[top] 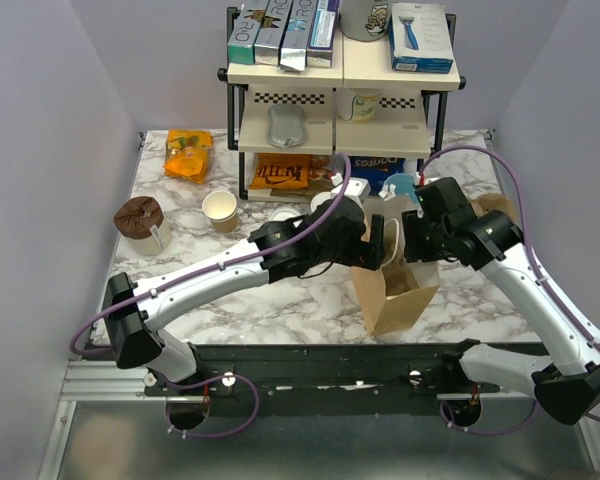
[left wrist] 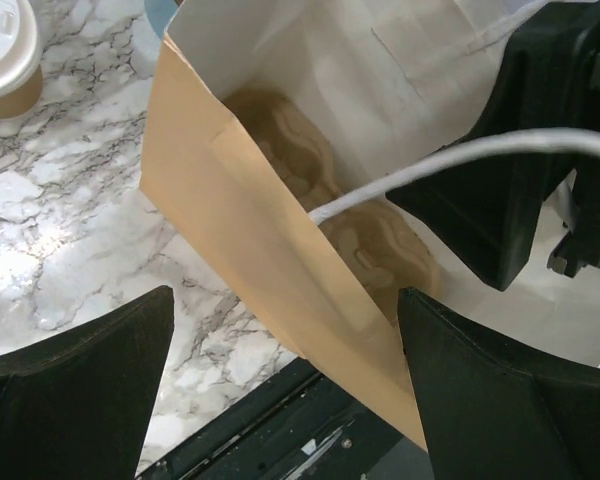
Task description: Pack the takeout coffee
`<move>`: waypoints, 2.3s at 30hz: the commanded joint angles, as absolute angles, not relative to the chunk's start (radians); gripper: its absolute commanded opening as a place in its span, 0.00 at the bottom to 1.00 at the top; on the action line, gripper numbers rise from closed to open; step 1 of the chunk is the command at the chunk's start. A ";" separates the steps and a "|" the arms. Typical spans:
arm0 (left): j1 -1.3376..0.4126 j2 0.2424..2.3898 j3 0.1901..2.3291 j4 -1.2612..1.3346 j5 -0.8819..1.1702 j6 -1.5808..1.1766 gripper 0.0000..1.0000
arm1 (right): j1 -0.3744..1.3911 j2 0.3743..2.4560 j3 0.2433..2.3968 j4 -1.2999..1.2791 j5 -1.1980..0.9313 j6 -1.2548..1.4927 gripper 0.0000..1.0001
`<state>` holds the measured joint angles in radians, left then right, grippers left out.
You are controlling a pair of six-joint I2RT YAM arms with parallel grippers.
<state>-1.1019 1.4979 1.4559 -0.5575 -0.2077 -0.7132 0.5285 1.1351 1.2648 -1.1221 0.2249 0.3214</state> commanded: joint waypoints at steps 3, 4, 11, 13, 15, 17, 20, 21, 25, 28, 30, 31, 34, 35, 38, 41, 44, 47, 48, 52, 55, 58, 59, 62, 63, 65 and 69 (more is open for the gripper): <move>-1.108 1.480 1.439 -0.567 -0.210 -0.762 0.99 | 0.528 1.086 1.235 -1.077 0.178 0.301 0.41; -1.108 1.503 1.453 -0.587 -0.230 -0.768 0.99 | 0.528 1.080 1.232 -1.071 0.175 0.292 0.41; -1.123 1.661 1.600 -0.731 -0.307 -0.756 0.99 | 0.528 1.086 1.203 -1.052 0.144 0.268 0.41; -1.127 1.696 1.637 -0.791 -0.346 -0.759 0.99 | 0.528 1.092 1.200 -1.058 0.170 0.270 0.41; -1.137 1.709 1.661 -0.842 -0.405 -0.758 0.92 | 0.528 1.097 1.201 -1.066 0.230 0.278 0.41; -1.141 1.713 1.669 -0.867 -0.432 -0.759 0.82 | 0.528 1.100 1.201 -1.069 0.296 0.291 0.39; -1.147 1.704 1.660 -0.897 -0.469 -0.764 0.61 | 0.526 1.109 1.195 -1.081 0.403 0.317 0.31; -1.149 1.703 1.657 -0.920 -0.492 -0.767 0.51 | 0.526 1.114 1.195 -1.098 0.435 0.322 0.29; -1.147 1.689 1.664 -0.989 -0.570 -0.781 0.28 | 0.528 1.141 1.215 -1.163 0.586 0.376 0.24; -1.149 1.686 1.693 -1.043 -0.621 -0.775 0.15 | 0.526 1.157 1.241 -1.196 0.644 0.388 0.23; -1.147 1.690 1.736 -1.084 -0.650 -0.759 0.09 | 0.529 1.167 1.269 -1.210 0.632 0.384 0.23; -1.147 1.692 1.746 -1.089 -0.658 -0.743 0.08 | 0.528 1.170 1.276 -1.213 0.626 0.382 0.22; -1.147 1.698 1.792 -1.141 -0.686 -0.714 0.05 | 0.529 1.180 1.293 -1.226 0.626 0.371 0.22; -1.147 1.698 1.799 -1.153 -0.686 -0.706 0.05 | 0.528 1.184 1.296 -1.232 0.629 0.367 0.22; -1.149 1.700 1.815 -1.189 -0.680 -0.666 0.05 | 0.528 1.186 1.304 -1.250 0.644 0.368 0.21; -1.152 1.706 1.812 -1.224 -0.667 -0.640 0.05 | 0.528 1.181 1.324 -1.278 0.637 0.357 0.21; -1.152 1.713 1.825 -1.229 -0.635 -0.621 0.11 | 0.528 1.158 1.344 -1.256 0.535 0.315 0.21; -1.152 1.703 1.813 -1.135 -0.508 -0.565 0.16 | 0.528 1.115 1.330 -1.154 0.311 0.238 0.21; -1.154 1.701 1.816 -1.109 -0.500 -0.563 0.16 | 0.528 1.109 1.330 -1.128 0.278 0.232 0.21; -1.155 1.694 1.833 -1.106 -0.503 -0.566 0.16 | 0.528 1.104 1.344 -1.129 0.215 0.216 0.21; -1.155 1.665 1.838 -1.092 -0.469 -0.555 0.16 | 0.528 1.091 1.355 -1.123 0.158 0.215 0.21; -1.155 1.628 1.798 -1.046 -0.443 -0.545 0.18 | 0.529 1.080 1.348 -1.106 0.095 0.212 0.20; -1.155 1.620 1.787 -1.037 -0.436 -0.546 0.20 | 0.528 1.078 1.344 -1.104 0.077 0.210 0.20; -1.152 1.575 1.694 -0.948 -0.388 -0.560 0.64 | 0.529 1.060 1.301 -1.056 0.084 0.183 0.17; -1.149 1.568 1.669 -0.921 -0.381 -0.571 0.76 | 0.528 1.054 1.293 -1.027 0.089 0.181 0.17; -1.143 1.543 1.646 -0.888 -0.351 -0.577 0.84 | 0.528 1.031 1.269 -1.000 0.075 0.163 0.16; -1.121 1.464 1.545 -0.775 -0.259 -0.589 0.99 | 0.528 0.968 1.186 -0.875 -0.009 0.140 0.12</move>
<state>-1.1435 1.5459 1.6203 -0.9123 -0.3775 -0.5762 0.5346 1.0306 1.2518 -1.0115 0.0937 0.1833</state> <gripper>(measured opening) 0.955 0.133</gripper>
